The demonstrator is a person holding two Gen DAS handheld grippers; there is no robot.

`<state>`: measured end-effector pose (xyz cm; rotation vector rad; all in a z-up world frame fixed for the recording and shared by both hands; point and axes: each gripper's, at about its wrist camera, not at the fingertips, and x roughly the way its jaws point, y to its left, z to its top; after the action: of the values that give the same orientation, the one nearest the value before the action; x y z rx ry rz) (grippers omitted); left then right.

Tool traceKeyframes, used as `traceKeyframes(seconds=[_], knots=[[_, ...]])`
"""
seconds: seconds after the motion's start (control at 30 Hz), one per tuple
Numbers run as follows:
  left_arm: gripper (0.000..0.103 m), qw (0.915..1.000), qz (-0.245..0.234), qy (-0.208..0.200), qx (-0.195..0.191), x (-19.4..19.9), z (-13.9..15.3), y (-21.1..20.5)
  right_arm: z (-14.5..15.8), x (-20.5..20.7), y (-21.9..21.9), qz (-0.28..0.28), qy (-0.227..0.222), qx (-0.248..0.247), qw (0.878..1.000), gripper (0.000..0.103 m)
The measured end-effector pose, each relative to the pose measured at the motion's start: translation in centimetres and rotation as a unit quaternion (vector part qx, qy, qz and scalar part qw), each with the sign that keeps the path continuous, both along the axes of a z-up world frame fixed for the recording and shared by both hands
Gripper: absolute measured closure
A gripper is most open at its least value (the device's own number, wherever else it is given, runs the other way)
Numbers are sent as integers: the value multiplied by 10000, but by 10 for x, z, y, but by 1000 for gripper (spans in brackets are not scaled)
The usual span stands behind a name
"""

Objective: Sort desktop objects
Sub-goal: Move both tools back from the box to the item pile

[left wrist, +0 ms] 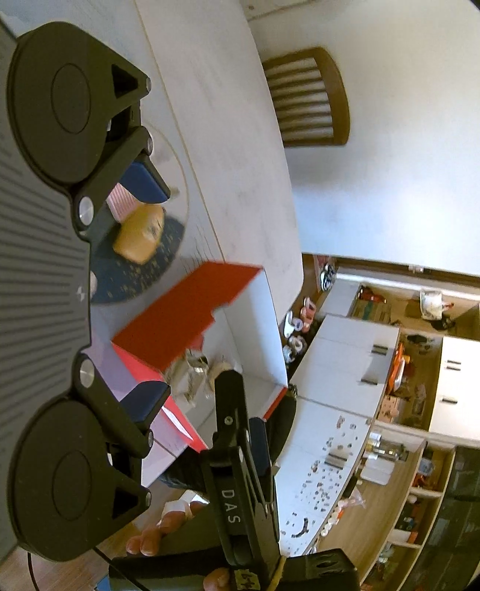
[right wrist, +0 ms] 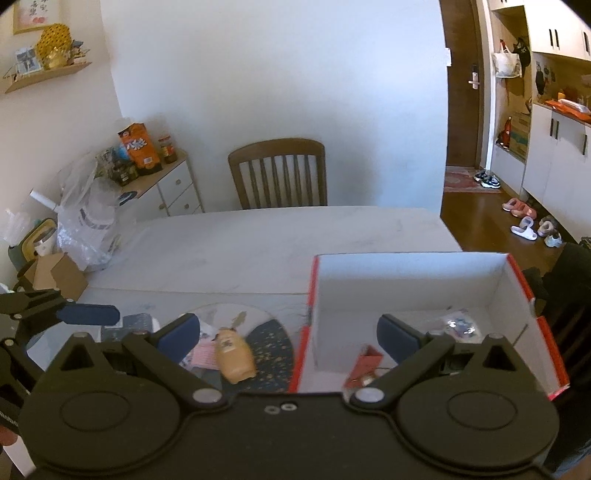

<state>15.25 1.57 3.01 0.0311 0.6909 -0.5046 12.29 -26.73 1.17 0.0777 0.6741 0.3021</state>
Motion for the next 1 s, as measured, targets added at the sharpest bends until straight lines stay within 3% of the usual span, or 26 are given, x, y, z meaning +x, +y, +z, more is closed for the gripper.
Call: traceKeyframes(seconds=[0.6,1.0], knots=[[0,9969,753,144,201,-23,-39,98,-20,0,84,361,154,-349,9986,1],[0,9910,1076,697,372,-19,-94,138,-64,-2,113,591,642,-655,9940,1]])
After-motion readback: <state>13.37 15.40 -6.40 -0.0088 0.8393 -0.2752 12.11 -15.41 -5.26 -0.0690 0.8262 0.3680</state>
